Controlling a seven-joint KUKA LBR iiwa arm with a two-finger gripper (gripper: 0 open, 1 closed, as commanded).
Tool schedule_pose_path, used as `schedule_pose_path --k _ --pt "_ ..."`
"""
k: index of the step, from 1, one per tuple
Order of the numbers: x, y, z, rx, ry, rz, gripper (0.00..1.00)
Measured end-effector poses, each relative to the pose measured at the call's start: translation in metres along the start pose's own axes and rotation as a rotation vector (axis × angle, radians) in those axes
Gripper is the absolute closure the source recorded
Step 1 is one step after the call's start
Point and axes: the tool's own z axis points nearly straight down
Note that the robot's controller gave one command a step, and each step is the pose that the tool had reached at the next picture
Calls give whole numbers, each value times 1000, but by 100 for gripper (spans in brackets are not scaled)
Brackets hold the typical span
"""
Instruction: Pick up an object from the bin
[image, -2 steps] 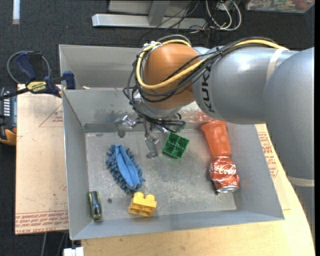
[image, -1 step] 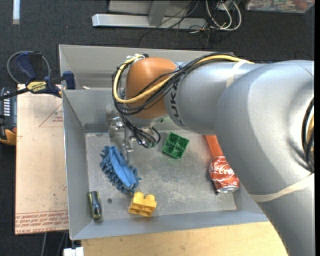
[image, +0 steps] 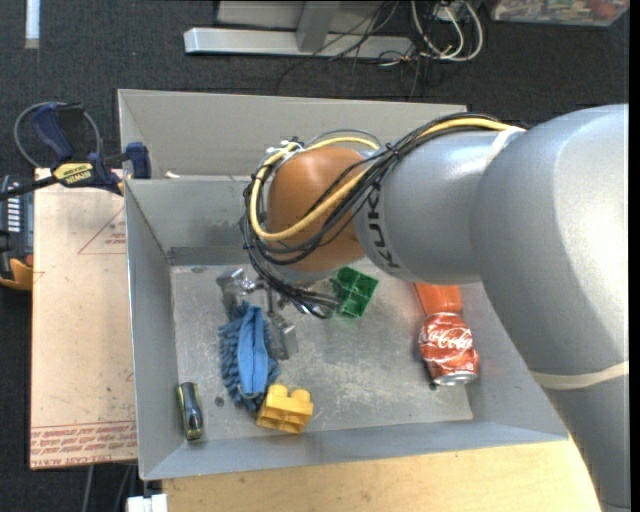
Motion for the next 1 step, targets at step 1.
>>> schedule_pose_path --k 1 --pt "10 -40 -4 -1 1 111 0"
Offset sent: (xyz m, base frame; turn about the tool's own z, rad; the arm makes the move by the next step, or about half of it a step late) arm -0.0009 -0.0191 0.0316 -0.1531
